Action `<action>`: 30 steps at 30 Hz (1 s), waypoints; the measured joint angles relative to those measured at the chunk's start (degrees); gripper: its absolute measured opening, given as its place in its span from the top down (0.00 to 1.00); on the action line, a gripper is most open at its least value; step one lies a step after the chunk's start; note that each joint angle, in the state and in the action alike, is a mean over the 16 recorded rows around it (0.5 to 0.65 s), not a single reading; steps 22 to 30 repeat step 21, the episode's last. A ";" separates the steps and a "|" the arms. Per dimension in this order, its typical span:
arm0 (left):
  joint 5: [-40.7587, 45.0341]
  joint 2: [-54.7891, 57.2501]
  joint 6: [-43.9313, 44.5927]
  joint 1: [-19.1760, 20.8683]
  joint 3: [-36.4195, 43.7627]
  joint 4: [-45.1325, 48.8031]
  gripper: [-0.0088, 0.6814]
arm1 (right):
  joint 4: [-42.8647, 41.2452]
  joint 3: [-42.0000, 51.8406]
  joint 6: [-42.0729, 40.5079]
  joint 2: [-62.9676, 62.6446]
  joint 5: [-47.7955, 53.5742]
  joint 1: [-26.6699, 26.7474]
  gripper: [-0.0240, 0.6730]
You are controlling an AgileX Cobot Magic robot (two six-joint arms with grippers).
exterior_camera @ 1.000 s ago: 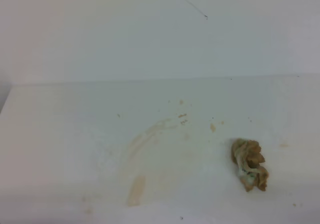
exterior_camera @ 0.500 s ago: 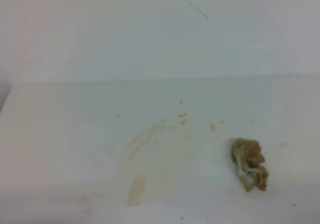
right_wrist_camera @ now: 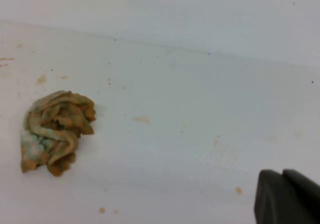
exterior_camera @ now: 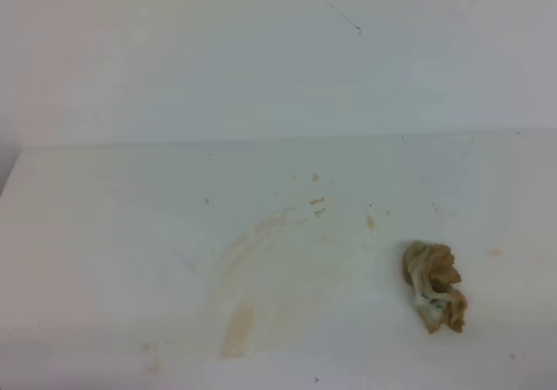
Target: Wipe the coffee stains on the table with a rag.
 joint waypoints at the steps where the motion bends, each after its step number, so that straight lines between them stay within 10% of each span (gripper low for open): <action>1: 0.00 0.00 0.00 0.00 0.00 0.00 0.99 | 0.00 0.00 0.00 0.00 -0.01 0.00 0.97; 30: 0.05 0.00 0.00 0.00 -0.30 0.00 0.99 | 0.00 0.00 0.00 0.00 0.05 0.00 0.97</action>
